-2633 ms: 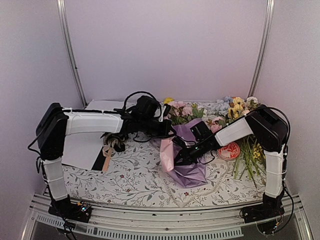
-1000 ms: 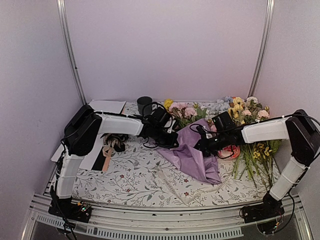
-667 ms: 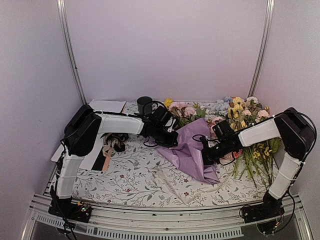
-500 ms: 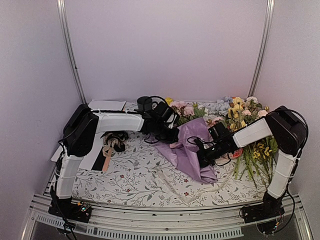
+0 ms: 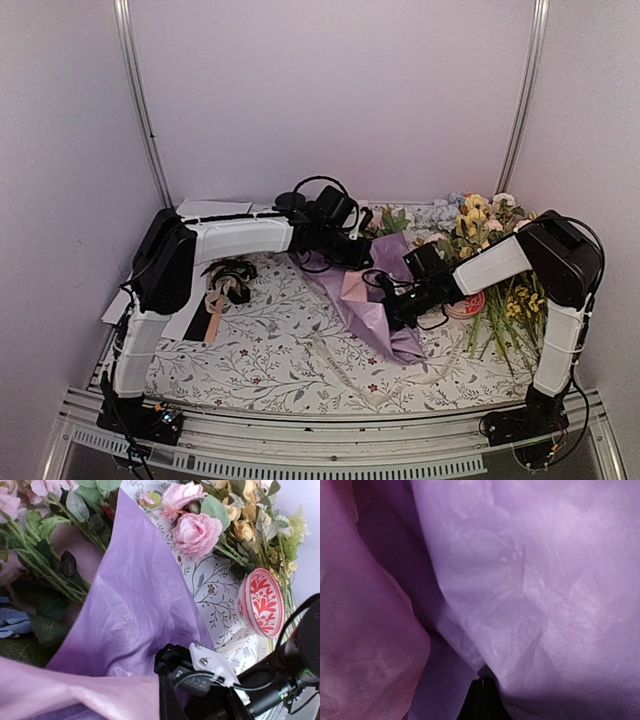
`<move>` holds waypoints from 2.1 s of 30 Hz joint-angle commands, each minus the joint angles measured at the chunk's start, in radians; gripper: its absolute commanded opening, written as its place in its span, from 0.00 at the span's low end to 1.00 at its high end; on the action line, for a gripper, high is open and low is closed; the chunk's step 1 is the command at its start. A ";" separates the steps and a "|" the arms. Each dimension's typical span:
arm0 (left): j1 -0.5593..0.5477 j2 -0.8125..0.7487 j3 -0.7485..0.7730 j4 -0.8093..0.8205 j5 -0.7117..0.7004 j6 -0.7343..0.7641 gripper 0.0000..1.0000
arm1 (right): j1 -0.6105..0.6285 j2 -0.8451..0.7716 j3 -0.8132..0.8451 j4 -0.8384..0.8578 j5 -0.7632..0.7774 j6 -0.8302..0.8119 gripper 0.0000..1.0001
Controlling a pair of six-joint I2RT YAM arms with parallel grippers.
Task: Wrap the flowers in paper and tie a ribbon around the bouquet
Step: Fold the 2/3-folded wrapping paper at the center of the board, then pass from the left arm to the right
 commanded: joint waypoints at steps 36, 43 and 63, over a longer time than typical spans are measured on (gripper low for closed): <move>0.028 0.175 -0.013 -0.003 0.007 0.020 0.00 | 0.057 -0.345 0.150 -0.526 0.176 -0.336 0.64; 0.038 0.165 -0.015 -0.014 -0.008 0.034 0.00 | 0.053 -0.375 0.095 -0.540 0.259 -0.279 0.01; 0.068 -0.031 0.147 -0.071 0.008 0.165 0.75 | -0.092 -0.361 -0.444 0.059 0.133 0.119 0.00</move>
